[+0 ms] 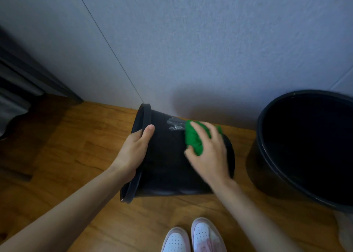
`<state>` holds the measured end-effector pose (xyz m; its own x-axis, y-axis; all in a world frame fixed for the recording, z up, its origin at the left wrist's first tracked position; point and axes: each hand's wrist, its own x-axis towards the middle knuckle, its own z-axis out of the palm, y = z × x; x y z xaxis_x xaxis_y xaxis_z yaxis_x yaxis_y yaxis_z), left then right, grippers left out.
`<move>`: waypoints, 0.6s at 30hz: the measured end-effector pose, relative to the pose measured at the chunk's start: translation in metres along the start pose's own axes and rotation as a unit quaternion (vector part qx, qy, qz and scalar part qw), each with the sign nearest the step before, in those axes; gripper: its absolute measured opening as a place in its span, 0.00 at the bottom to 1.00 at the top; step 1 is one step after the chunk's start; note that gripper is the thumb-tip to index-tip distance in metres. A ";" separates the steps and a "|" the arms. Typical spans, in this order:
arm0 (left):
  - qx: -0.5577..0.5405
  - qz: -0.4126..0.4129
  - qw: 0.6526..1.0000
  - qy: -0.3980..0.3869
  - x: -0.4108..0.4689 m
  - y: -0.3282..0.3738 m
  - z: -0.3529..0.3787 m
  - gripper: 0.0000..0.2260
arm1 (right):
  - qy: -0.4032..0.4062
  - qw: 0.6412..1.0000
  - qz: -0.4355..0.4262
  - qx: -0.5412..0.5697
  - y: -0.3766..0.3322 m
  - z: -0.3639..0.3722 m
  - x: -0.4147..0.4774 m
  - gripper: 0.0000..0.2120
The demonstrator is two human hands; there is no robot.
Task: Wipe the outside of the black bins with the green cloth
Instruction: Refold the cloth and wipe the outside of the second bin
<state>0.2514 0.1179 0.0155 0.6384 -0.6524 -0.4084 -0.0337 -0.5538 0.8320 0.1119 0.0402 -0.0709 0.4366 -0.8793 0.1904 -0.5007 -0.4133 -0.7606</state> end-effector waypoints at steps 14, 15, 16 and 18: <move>0.121 0.110 0.986 -0.024 -0.012 -0.008 -0.004 0.23 | -0.037 0.985 0.167 -0.011 0.066 -0.009 0.021 0.23; 0.125 0.117 0.985 -0.026 -0.011 -0.009 -0.003 0.23 | -0.042 0.978 0.202 -0.013 0.076 -0.010 0.019 0.23; 0.126 0.121 0.984 -0.025 -0.010 -0.008 -0.003 0.22 | -0.041 0.975 0.219 -0.020 0.082 -0.011 0.016 0.22; 0.130 0.127 0.983 -0.022 -0.010 -0.007 -0.002 0.21 | -0.029 0.976 0.212 -0.030 0.080 -0.008 0.011 0.22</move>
<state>0.2467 0.1292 0.0146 0.5506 -0.8049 -0.2212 -0.3864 -0.4806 0.7872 0.0709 -0.0042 -0.1245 0.2216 -0.9603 -0.1695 -0.6875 -0.0306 -0.7255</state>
